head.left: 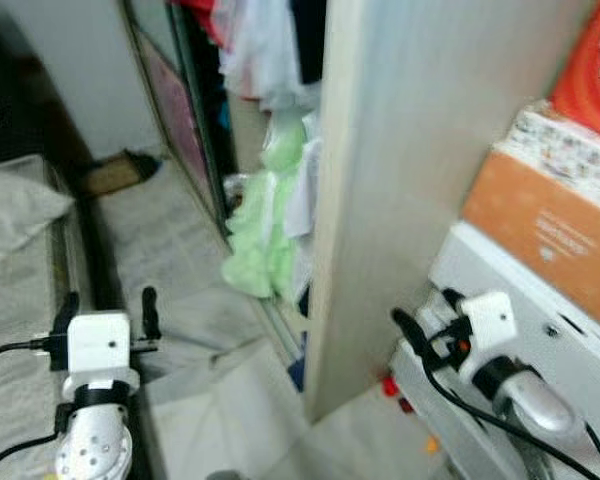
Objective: Clean up the room
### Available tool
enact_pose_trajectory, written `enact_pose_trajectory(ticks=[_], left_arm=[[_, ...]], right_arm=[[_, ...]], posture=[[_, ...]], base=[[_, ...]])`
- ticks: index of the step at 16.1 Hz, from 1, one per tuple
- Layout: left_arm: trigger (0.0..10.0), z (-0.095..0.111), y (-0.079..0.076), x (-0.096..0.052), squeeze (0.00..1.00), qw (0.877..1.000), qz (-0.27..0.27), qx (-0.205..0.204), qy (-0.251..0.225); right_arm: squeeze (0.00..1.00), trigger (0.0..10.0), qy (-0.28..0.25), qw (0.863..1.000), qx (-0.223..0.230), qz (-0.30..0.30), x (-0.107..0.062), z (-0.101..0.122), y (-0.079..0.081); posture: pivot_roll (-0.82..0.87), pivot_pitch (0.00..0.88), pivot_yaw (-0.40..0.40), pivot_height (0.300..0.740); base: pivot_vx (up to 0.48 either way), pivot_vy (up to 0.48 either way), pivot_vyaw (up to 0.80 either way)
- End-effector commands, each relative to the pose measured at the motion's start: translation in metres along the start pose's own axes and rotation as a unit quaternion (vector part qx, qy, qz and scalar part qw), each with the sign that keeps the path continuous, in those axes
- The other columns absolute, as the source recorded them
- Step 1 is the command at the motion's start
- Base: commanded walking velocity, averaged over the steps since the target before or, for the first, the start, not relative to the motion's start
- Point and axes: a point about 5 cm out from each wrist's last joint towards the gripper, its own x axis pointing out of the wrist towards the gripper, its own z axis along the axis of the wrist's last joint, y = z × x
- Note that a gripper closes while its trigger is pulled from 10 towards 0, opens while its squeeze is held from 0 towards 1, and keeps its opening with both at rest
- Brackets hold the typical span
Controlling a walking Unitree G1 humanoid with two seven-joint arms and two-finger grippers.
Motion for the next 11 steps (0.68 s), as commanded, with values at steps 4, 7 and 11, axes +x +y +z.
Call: enact_pose_trajectory(ticks=[4,7,11], left_arm=[[10.0,-0.0038,0.0037,-0.0006,0.00,1.000,0.003,0.008,0.012],[10.0,-0.0036,0.0023,0.0001,0.00,1.000,0.001,0.006,0.012],[10.0,-0.0037,0.0022,0.0004,0.00,1.000,0.000,0.006,0.013]], right_arm=[[0.00,10.0,-0.016,1.000,0.001,-0.002,0.0050,0.0076,-0.0010],[0.00,10.0,-0.016,1.000,0.005,-0.001,0.0060,0.0075,0.0008],[0.00,10.0,-0.018,1.000,0.007,-0.001,0.0082,0.0086,0.0011]], posture=[[-0.06,0.000,-0.033,0.740],[-0.06,0.000,-0.033,0.740],[-0.06,0.000,-0.034,0.740]], base=[[0.000,0.000,0.40],[0.000,0.000,0.00],[-0.062,0.000,0.00]])
